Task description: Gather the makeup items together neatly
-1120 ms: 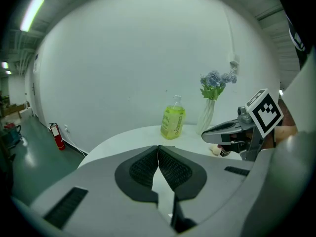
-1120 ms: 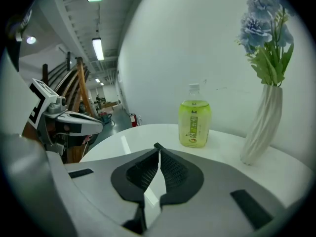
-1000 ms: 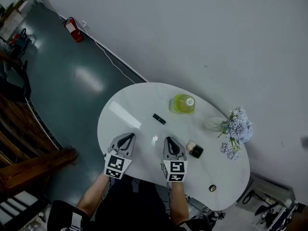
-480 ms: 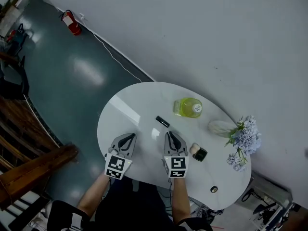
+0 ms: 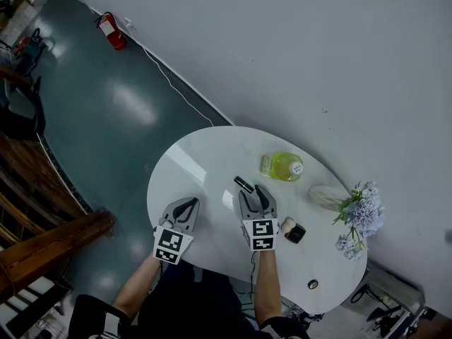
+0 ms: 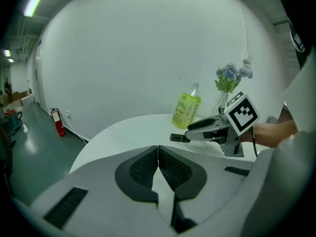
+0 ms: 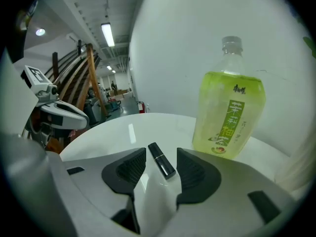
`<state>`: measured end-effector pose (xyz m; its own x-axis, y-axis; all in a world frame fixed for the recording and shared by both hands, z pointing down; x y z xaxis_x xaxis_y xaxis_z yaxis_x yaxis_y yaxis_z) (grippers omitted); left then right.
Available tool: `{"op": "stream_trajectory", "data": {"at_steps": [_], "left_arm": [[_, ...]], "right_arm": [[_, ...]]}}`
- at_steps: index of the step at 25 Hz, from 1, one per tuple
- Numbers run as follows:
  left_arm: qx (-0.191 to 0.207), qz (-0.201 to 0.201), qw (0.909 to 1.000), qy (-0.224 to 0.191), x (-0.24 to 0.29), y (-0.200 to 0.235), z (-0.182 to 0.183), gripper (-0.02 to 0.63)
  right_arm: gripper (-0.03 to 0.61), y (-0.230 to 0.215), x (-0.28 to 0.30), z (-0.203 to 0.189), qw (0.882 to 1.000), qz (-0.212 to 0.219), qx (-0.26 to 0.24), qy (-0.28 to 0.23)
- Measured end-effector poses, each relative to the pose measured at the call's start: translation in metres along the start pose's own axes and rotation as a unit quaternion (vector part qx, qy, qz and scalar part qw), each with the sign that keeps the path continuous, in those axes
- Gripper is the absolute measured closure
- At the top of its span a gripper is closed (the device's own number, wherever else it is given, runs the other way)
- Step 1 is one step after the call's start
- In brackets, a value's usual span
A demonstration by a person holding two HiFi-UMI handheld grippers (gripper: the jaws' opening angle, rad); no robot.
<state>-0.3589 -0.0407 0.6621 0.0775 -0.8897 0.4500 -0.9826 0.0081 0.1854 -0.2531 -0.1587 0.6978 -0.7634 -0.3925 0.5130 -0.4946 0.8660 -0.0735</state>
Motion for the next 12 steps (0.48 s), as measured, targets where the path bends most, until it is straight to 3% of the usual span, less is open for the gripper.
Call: {"op": "stream_trajectory", "data": {"at_steps": [12], "left_arm": [[-0.002, 0.003, 1.0, 0.006, -0.001, 0.01, -0.006, 0.594]], "right_arm": [[0.387, -0.004, 0.022, -0.018, 0.999, -0.015, -0.006, 0.03]]}}
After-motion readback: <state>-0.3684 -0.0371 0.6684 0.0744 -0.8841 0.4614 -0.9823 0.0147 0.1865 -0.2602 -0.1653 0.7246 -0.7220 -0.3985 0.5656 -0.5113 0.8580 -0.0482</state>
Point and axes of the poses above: the fingertips, and each gripper's own axes: x forward along the fingers, y to its left, z out of its top, the point moved 1 cm from there along -x, backward along the fingers, and after that the axes turned 10 degrees about -y, right-handed, at the moved point
